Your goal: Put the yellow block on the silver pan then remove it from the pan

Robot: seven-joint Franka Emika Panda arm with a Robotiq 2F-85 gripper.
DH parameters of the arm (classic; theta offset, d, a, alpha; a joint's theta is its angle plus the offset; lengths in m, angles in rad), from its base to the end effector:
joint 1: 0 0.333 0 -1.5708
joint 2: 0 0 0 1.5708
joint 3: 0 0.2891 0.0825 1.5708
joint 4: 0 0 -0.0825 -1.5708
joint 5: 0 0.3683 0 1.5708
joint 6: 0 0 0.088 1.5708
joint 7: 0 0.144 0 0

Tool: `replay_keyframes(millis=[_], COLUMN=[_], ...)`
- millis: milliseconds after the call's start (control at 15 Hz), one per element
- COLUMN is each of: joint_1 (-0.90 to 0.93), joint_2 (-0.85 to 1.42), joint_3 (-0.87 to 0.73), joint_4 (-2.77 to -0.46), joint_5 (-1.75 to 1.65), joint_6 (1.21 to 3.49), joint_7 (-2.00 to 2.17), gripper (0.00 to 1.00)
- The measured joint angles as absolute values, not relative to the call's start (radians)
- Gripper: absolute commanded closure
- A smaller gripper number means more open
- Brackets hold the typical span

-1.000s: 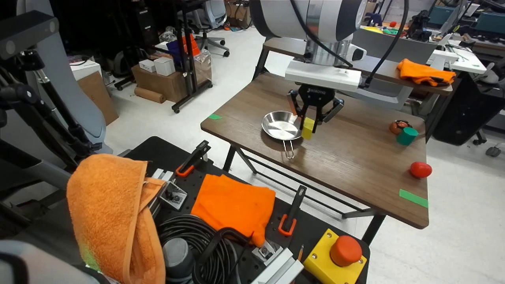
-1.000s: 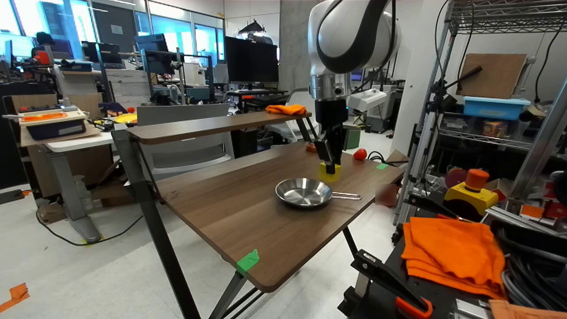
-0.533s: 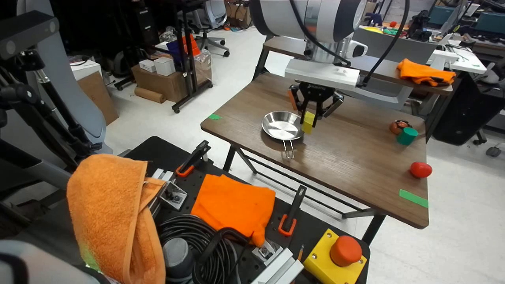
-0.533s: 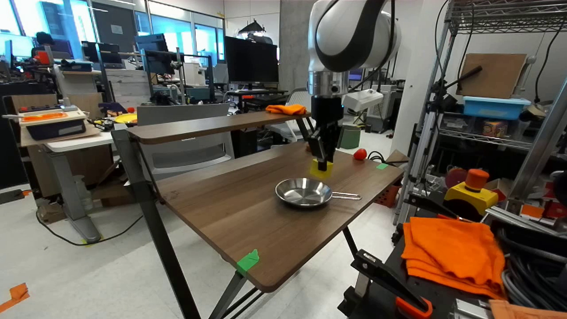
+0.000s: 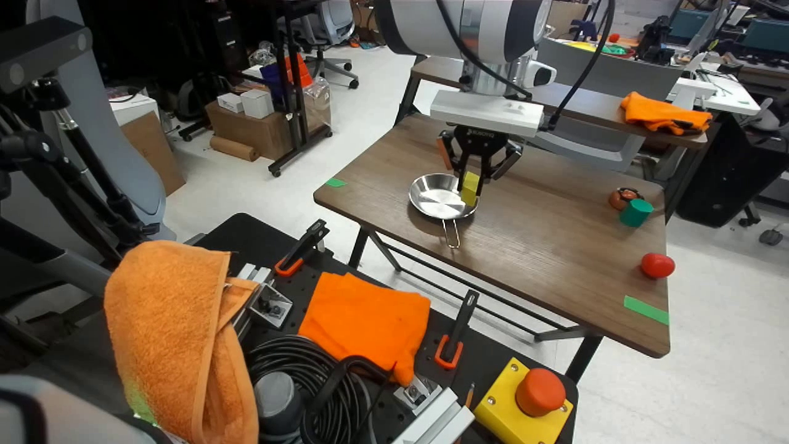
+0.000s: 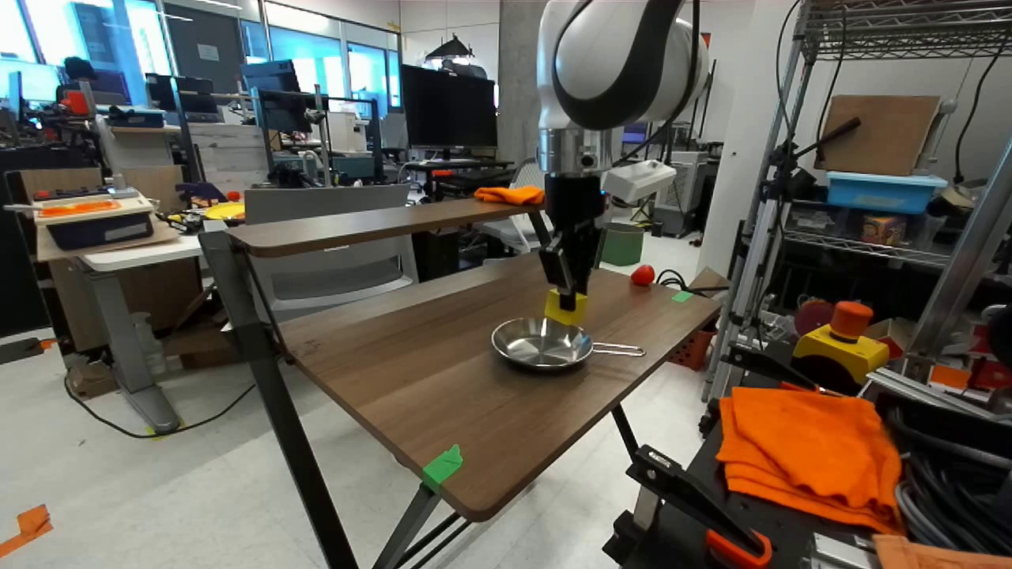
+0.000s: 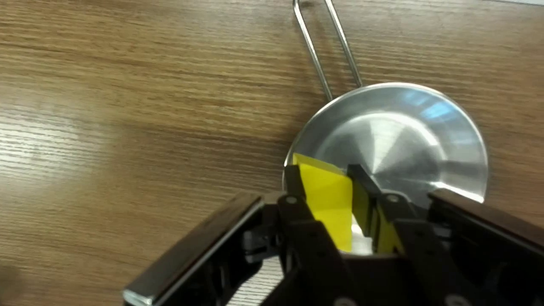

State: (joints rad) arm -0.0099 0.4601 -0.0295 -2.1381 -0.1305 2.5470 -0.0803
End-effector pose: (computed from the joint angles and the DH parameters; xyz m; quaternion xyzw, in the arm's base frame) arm 0.5435 -0.0234 0.1347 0.9959 0.0767 -0.0282 0.0401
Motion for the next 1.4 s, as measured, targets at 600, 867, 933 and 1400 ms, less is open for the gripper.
replay_keyframes(millis=[600,867,933,1400], joint_1=[0.085,0.098,0.098,0.098], joint_2=[0.485,0.499,0.501,0.502], joint_3=[-0.086,-0.090,-0.092,-0.107], joint_4=[-2.133,-2.113,-2.110,-2.106], joint_5=[-0.323,-0.374,-0.379,-0.386], joint_6=[2.376,2.348,2.350,2.483], joint_7=[0.050,0.091,0.107,0.173], gripper=[0.92,0.92,0.92,0.92])
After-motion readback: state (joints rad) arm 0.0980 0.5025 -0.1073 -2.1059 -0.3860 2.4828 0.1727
